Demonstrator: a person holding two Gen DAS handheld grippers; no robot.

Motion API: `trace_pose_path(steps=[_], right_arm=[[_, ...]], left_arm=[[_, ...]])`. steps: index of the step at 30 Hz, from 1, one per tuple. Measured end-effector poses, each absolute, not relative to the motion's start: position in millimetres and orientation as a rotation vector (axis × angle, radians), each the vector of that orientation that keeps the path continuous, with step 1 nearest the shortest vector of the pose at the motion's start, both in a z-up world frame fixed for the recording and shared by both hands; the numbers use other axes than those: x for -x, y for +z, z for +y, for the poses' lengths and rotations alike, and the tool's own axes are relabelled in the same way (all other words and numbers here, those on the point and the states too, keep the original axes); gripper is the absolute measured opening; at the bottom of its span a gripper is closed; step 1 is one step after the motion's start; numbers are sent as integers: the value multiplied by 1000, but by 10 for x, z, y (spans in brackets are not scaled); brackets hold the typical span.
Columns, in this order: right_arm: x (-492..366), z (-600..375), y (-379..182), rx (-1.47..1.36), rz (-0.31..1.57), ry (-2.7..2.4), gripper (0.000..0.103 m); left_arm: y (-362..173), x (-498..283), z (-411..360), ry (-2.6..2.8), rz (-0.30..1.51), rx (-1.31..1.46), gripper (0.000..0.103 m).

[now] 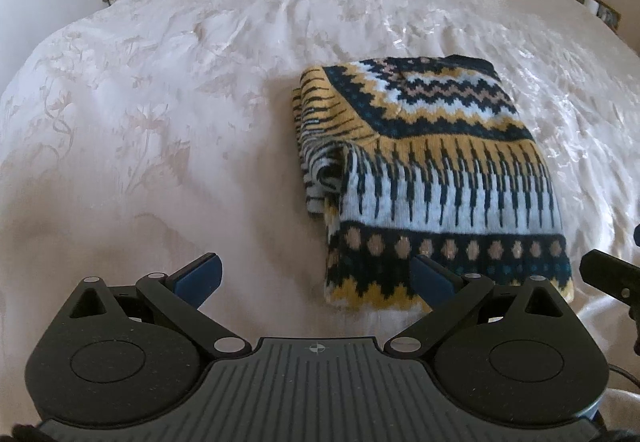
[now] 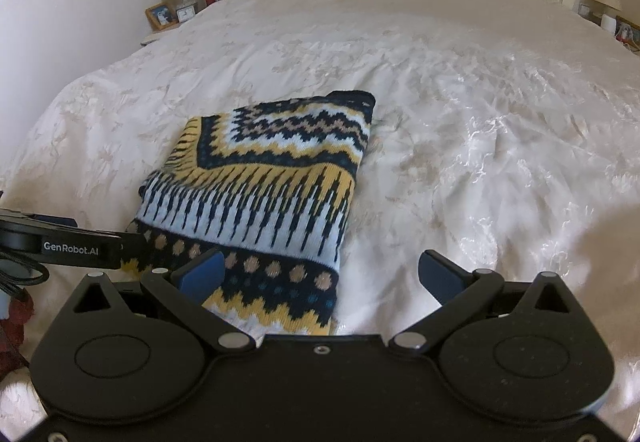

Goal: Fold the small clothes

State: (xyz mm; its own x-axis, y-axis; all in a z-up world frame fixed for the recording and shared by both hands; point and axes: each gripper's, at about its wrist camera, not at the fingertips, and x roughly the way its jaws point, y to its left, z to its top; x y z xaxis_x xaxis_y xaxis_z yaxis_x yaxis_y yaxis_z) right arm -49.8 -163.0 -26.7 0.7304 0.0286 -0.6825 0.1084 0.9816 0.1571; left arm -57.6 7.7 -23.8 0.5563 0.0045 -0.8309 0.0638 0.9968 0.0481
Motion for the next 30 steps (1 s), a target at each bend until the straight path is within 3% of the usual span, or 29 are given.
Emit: trace_pose_path(steps=[30], right_arm=[[556, -1673, -348, -233, 809, -82, 102]], left_arm=[[-238, 665, 133, -35, 1004, -64, 101]])
